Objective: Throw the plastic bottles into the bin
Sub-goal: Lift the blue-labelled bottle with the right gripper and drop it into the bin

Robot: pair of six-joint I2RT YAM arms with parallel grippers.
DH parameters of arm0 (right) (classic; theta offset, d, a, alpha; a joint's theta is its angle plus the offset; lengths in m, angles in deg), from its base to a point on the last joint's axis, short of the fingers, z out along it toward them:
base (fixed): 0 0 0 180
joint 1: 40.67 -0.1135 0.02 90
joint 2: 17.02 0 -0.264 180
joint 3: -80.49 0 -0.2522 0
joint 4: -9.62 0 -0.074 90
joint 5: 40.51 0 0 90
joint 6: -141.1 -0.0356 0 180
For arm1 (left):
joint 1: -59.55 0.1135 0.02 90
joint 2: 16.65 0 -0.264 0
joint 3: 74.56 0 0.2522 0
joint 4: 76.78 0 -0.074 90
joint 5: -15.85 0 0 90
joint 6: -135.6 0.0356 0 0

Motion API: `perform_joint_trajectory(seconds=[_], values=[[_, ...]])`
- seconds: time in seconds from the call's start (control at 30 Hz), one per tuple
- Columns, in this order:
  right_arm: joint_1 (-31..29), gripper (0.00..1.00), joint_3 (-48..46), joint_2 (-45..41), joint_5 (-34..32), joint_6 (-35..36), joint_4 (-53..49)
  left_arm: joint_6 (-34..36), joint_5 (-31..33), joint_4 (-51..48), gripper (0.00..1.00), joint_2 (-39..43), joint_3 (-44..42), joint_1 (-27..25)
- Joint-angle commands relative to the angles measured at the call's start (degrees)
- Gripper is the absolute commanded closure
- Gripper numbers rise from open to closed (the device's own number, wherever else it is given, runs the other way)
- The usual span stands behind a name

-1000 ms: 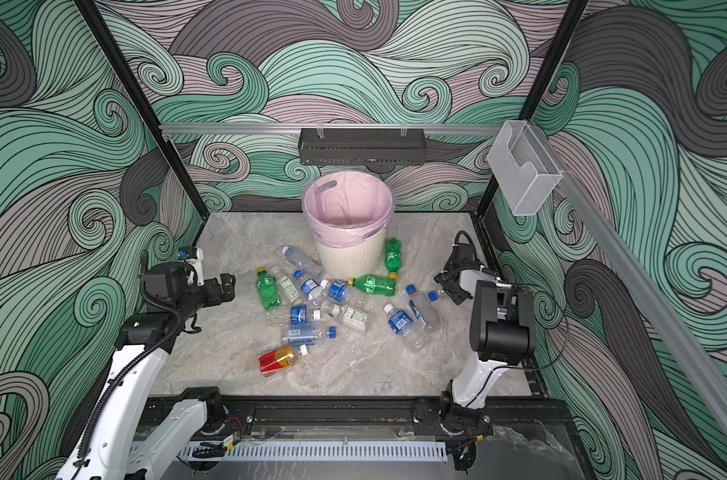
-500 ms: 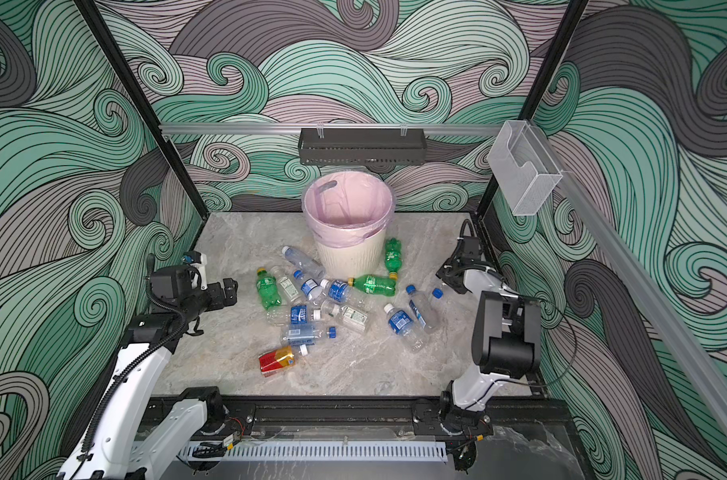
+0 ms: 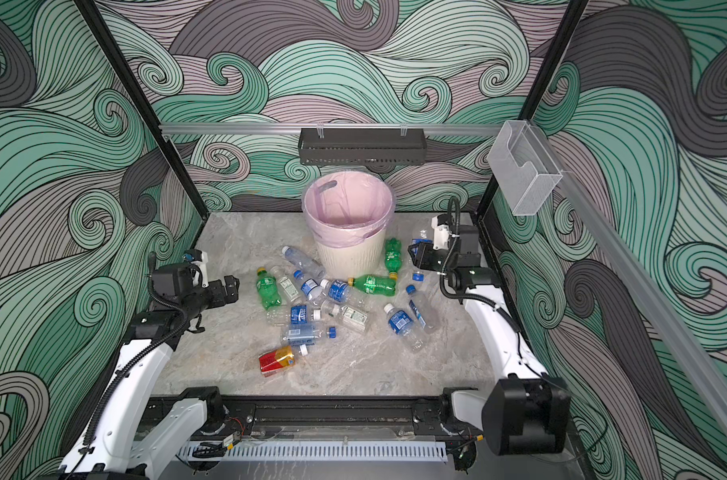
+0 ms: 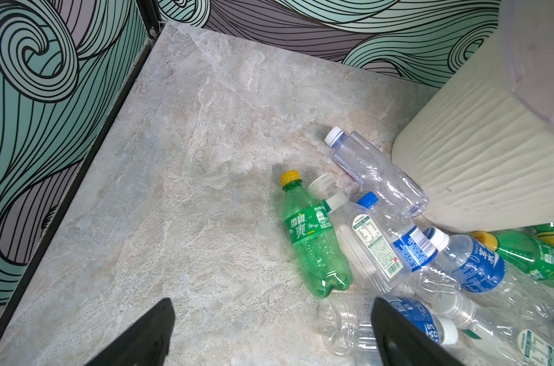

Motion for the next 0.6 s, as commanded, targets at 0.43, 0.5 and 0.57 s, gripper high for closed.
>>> perform_joint_trajectory(seconds=[0.43, 0.5, 0.57], values=[[-9.7, 0.54, 19.6, 4.5, 4.6, 2.3, -1.7, -4.9, 2.2, -0.1, 0.01, -1.3, 1.7, -0.3], [-12.2, 0.52, 30.9, 13.0, 2.5, 0.9, -2.2, -6.5, 2.0, 0.5, 0.02, -1.8, 1.5, -0.3], [-14.5, 0.35, 44.2, 22.9, 0.2, 0.4, -6.3, -7.9, 0.8, 1.0, 0.02, -2.4, 1.3, -0.4]])
